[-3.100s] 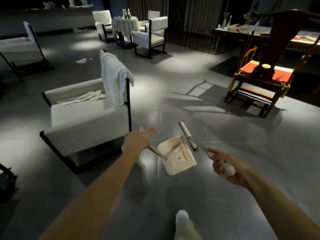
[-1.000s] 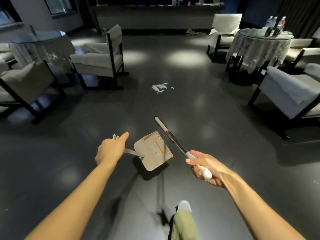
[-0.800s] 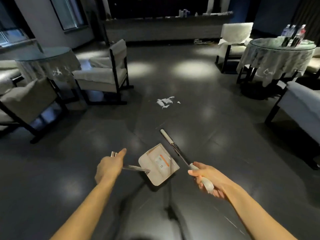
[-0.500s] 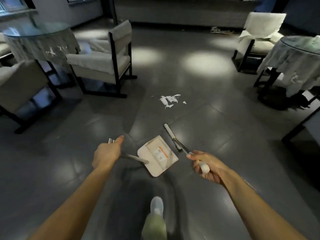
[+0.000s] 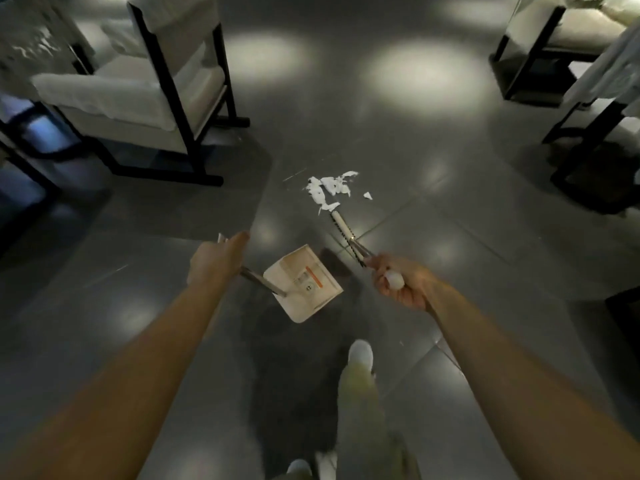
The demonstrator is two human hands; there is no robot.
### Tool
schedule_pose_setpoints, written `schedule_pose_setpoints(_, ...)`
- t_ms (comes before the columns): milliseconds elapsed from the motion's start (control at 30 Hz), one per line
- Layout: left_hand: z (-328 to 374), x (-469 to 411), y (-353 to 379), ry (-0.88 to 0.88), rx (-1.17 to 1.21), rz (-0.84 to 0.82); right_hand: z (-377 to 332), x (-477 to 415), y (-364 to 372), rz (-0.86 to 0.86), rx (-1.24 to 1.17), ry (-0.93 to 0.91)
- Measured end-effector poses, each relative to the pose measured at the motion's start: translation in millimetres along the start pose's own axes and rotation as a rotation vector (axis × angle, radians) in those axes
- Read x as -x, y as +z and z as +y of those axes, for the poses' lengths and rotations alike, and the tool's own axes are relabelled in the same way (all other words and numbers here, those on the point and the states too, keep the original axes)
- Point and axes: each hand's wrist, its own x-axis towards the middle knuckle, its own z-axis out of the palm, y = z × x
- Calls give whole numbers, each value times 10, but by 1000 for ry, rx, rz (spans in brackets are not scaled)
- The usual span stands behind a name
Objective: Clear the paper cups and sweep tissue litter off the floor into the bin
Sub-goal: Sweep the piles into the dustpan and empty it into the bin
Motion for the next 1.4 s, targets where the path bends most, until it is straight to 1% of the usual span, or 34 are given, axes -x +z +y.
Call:
schedule_pose_setpoints(133, 525, -711, 494, -65, 12, 16, -735, -798, -130, 0, 13, 55)
schedule_pose_setpoints(233, 881, -1231, 836, -101, -16, 35, -1224, -1368, -227, 14, 101, 86)
schedule_pose_setpoints(300, 1043, -1506, 1019, -105, -24, 46, -1405, -1676, -282, 38, 185, 108)
schedule_pose_setpoints(400, 1201, -1803, 1257, -105, -38, -11, -1545, -2022, -331, 32, 275, 202)
schedule_pose_setpoints(433, 1243, -1872, 1312, -110, -68, -17, -1566, -2142, -361, 46, 342, 244)
schedule_pose_setpoints(467, 1274, -1937, 1360, -122, -88, -10, -1580, -2263, -410, 70, 465, 275)
schedule_pose_setpoints(533, 1308, -2066, 1427, -155, -92, 6, -1606, -2429, -481, 129, 787, 287)
schedule_pose_setpoints(567, 1324, -2132, 1451, -160, -97, 6, -1636, -2480, -480, 154, 909, 265)
schedule_pose_setpoints(600, 1355, -2184, 1463, -159, -113, 6, -1653, -2536, -482, 160, 995, 243)
schedule_pose_setpoints(667, 1395, -2290, 1482, -166, -159, -25, -1680, -2602, -458, 163, 1069, 192)
schedule_pose_setpoints(733, 1442, -2378, 1490, -139, -244, -67, -1725, -2577, -402, 180, 1035, 145)
schedule_pose_setpoints(800, 1475, -2453, 1485, -109, -324, -105, -1785, -2495, -415, 204, 929, 117)
schedule_pose_setpoints(967, 1614, -2598, 1416, -107, -310, -143, -2110, -2480, -578, 294, 771, 96)
schedule_pose_setpoints(1033, 1653, -2679, 1396, -100, -323, -128, -2278, -2543, -599, 315, 694, 81)
schedule_pose_setpoints(1133, 1756, -2786, 1318, -74, -313, -86, -2548, -2719, -558, 303, 585, 64)
schedule_pose_setpoints(1267, 1914, -3078, 1277, 43, -470, -121, -3041, -3130, -462, 296, 539, 28)
schedule_pose_setpoints(1400, 2215, -3389, 1332, -47, -326, -98, -3640, -3669, -340, 298, 653, -37)
